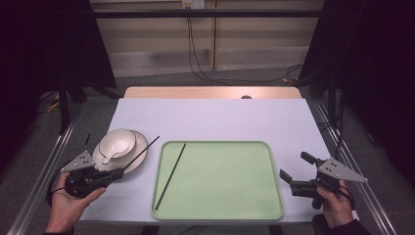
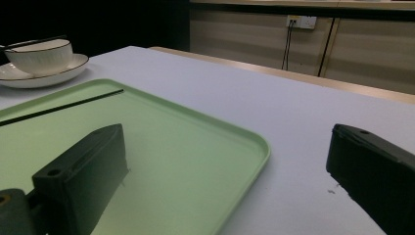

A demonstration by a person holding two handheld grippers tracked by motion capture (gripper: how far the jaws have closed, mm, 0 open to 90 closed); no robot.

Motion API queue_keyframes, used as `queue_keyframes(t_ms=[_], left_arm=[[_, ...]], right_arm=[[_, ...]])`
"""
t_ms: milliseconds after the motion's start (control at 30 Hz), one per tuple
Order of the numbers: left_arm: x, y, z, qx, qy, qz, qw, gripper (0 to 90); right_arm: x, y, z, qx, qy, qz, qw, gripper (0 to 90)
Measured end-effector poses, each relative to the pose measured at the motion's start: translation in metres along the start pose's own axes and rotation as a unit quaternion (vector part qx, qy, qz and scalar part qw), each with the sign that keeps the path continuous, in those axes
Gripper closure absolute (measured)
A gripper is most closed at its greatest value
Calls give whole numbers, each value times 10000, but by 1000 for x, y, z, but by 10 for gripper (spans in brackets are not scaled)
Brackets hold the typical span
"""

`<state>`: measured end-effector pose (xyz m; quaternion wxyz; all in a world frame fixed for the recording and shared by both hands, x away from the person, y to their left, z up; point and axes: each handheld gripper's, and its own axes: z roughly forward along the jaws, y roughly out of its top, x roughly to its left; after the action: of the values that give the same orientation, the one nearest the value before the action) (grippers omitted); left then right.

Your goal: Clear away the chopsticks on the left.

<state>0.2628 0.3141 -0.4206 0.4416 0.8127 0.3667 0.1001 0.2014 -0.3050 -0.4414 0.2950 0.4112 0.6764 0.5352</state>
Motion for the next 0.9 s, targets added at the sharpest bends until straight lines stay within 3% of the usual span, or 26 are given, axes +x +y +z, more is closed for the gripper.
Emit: queue_keyframes(t_ms=[167,233,267,333,500,567,733,900], left_arm=[[-14,4,6,-28,-44,-115,9999,860],[-19,5,9,3,41,-172,9998,861],[-23,6,10,29,72,-84,9999,861],[-30,7,13,59,-36,-48,10000,860],[-48,9,20,26,-13,-26,10000,861],[-52,9,23,-58,-48,-111,9999,861],[-62,10,31,3,0,-354,9994,860],[-71,10,38,31,-6,-426,9991,861]], right_arm=[[0,0,0,0,8,-2,10000,10],[0,0,0,2,38,-19,10000,10],[0,0,0,-5,36,-19,10000,10],[0,0,0,2,45,-31,10000,10],[1,0,0,-1,45,-36,10000,10],[1,0,0,-9,63,-52,10000,10],[1,0,0,-1,56,-66,10000,10],[1,0,1,1,75,-64,10000,10]])
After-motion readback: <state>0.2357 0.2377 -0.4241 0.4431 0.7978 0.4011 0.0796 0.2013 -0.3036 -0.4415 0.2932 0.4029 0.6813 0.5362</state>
